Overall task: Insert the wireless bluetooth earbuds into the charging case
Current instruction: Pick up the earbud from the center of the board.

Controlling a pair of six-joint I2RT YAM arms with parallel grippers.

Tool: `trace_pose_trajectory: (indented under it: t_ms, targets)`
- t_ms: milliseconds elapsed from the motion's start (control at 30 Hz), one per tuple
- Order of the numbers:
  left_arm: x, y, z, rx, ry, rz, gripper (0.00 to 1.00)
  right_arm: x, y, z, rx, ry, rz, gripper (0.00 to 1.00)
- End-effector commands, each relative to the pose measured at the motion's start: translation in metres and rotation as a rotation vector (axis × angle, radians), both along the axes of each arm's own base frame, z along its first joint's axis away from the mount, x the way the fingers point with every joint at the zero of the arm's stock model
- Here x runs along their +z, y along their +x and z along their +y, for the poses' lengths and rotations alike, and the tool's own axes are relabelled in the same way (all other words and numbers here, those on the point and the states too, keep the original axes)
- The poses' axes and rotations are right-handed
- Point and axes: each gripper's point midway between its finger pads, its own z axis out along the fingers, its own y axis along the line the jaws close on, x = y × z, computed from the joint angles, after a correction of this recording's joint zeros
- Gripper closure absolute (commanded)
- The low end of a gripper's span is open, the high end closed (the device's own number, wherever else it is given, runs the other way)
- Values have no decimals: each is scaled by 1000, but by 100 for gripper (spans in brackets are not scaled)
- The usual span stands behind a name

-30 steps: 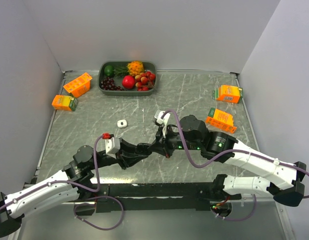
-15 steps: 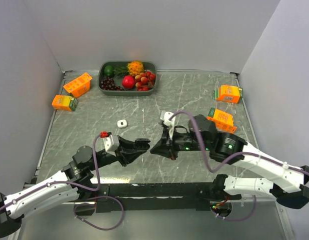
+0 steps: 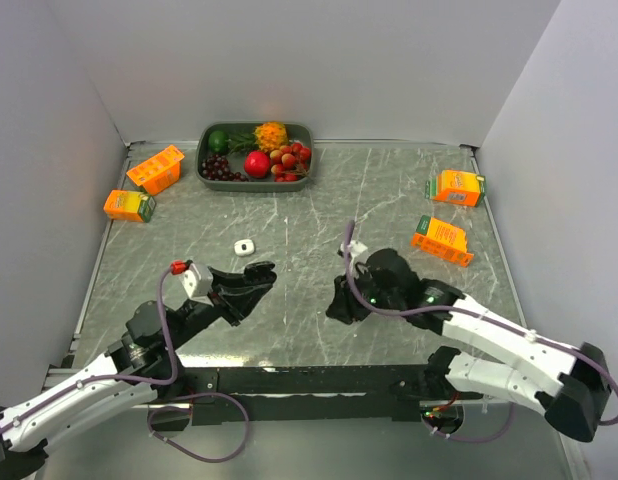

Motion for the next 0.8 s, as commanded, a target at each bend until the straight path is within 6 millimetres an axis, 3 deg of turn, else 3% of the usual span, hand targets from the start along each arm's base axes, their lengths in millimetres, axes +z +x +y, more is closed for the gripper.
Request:
trace_pose_trajectory:
  t_ms: [0,33,67,233,300,367,533,767]
  targets:
    - [5,7,9,63,-40,95,99,-10,11,9,-108,75,79,83]
    - [4,8,10,70,-44,107,99,-18,17,4,-159,52,88,100]
    - [2,10,12,80,-45,122,99,-28,28,-3,-236,6,89,100]
    - [-1,9,15,90,-72,149,99,-56,37,-9,-320,-87,134,100]
    - [0,11,17,101,-79,147,99,-70,43,-12,-341,-154,142,83]
    - [0,12,19,111,-83,144,99,-83,48,-15,-365,-210,156,75]
    - [0,14,21,127,-72,143,99,-91,67,-19,-434,-271,122,80]
    - [0,13,20,122,-72,144,99,-102,76,-19,-431,-343,114,81]
